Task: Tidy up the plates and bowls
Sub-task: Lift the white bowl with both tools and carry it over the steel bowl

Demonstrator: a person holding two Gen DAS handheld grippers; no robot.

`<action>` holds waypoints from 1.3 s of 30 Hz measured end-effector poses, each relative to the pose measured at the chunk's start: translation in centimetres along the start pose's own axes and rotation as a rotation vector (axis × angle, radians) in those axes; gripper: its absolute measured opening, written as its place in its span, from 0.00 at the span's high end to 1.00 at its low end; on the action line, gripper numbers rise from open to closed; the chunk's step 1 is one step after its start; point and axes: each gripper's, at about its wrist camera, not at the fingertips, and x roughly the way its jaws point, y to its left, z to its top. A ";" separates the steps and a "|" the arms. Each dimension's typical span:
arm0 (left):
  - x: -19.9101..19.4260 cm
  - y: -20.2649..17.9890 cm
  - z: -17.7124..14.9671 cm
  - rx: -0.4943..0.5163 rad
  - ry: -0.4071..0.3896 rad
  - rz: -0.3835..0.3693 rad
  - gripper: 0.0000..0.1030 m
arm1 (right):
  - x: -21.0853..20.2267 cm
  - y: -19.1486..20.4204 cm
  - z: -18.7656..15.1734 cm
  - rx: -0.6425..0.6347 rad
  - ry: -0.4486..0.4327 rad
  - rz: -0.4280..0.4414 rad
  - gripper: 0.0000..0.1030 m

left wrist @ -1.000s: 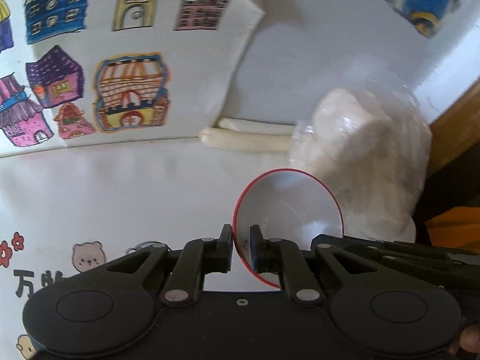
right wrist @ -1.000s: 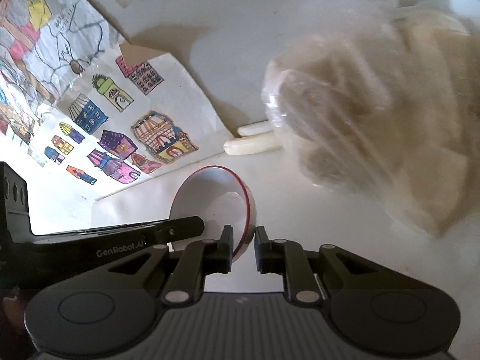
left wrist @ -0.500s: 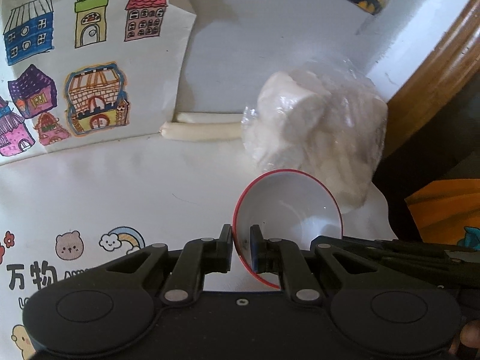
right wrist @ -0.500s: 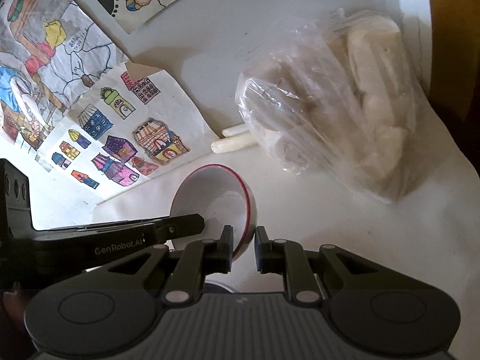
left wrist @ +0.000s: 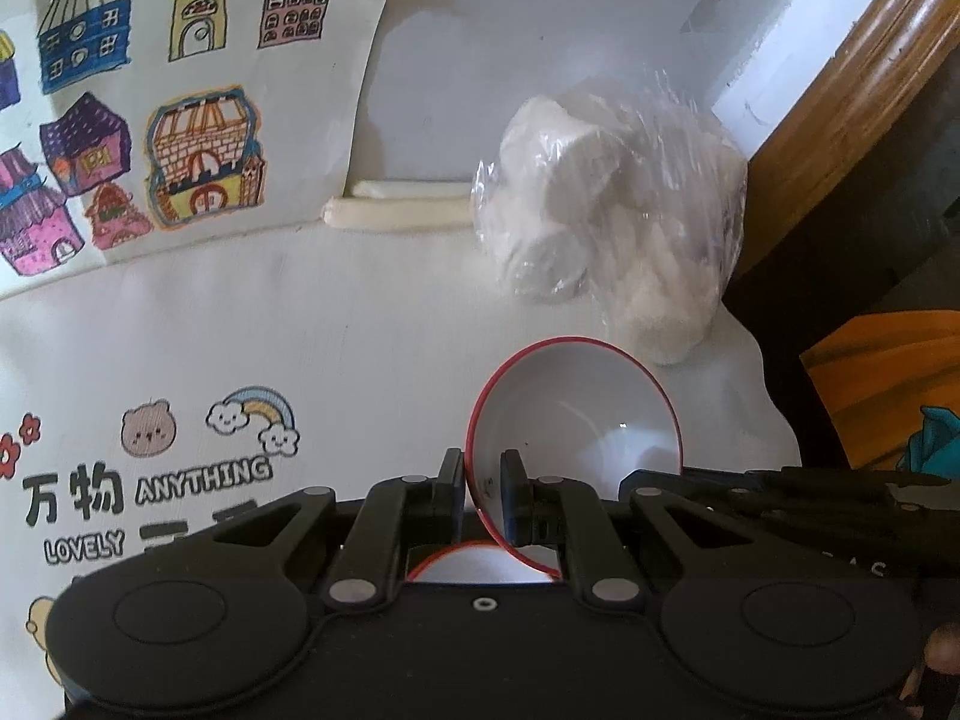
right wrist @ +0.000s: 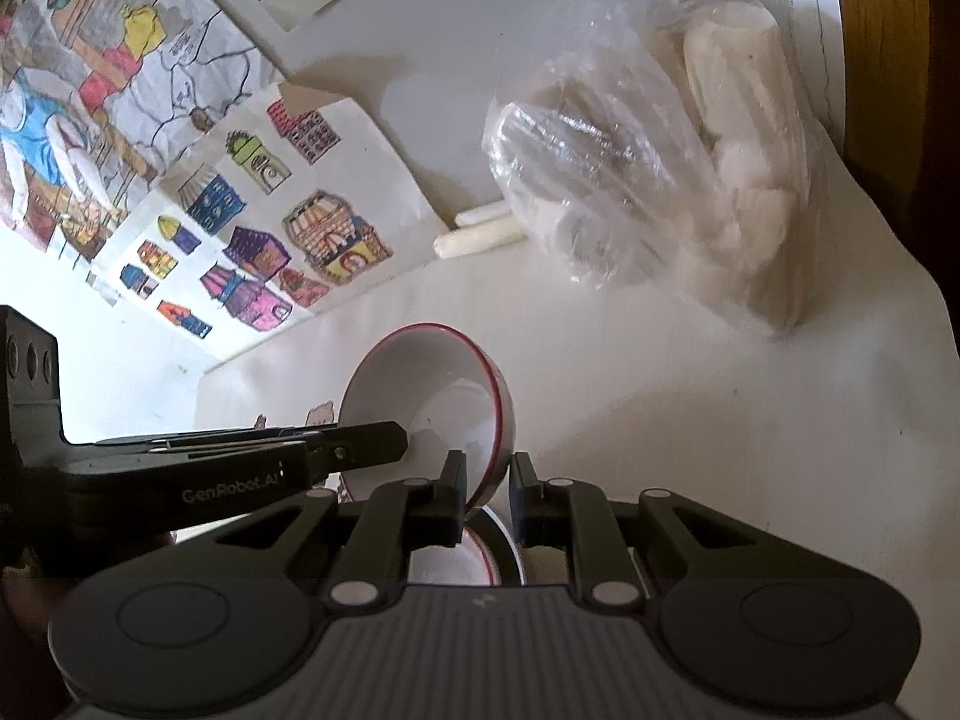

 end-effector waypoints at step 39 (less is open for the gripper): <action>-0.4 0.6 -4.0 -0.029 0.168 0.049 0.82 | 2.0 1.7 -4.2 -0.036 0.223 0.009 0.80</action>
